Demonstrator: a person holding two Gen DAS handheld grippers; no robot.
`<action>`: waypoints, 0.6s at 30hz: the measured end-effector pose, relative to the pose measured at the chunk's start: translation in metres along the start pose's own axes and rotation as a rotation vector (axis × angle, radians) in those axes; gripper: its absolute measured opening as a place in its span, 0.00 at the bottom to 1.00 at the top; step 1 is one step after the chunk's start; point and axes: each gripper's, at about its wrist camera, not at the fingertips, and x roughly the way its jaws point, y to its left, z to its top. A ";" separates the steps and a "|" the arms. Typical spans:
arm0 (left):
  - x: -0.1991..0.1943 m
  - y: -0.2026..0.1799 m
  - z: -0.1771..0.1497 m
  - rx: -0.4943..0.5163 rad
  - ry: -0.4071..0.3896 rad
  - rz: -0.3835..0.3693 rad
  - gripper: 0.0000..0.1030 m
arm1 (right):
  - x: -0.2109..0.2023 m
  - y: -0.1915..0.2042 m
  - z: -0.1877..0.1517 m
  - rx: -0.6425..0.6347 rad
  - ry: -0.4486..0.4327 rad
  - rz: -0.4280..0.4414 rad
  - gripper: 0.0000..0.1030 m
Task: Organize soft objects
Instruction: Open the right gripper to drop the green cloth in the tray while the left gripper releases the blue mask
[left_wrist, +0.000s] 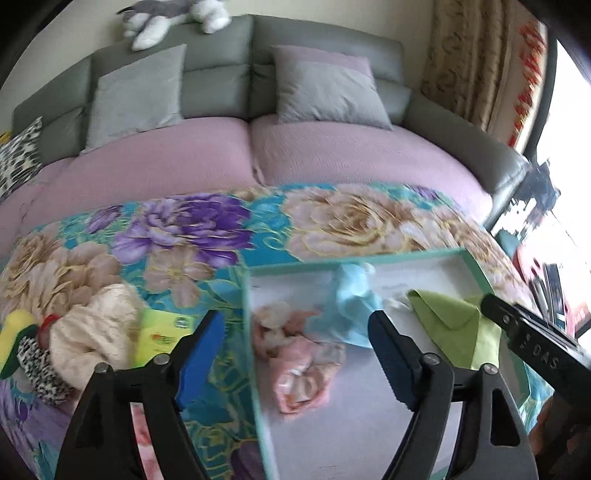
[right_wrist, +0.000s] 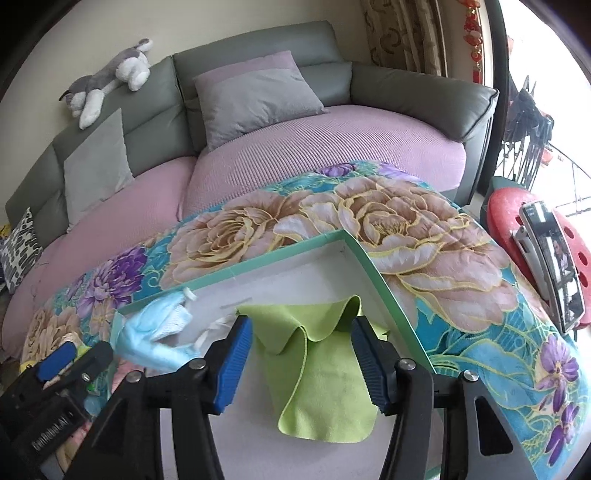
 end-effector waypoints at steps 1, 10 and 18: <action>-0.001 0.006 0.001 -0.020 -0.001 0.011 0.84 | -0.001 0.001 0.000 0.000 0.001 0.002 0.59; -0.002 0.077 -0.006 -0.259 0.027 0.149 0.88 | 0.002 0.015 -0.005 -0.040 0.033 0.002 0.68; -0.019 0.116 -0.022 -0.388 -0.012 0.224 0.90 | -0.002 0.048 -0.010 -0.095 0.038 0.058 0.68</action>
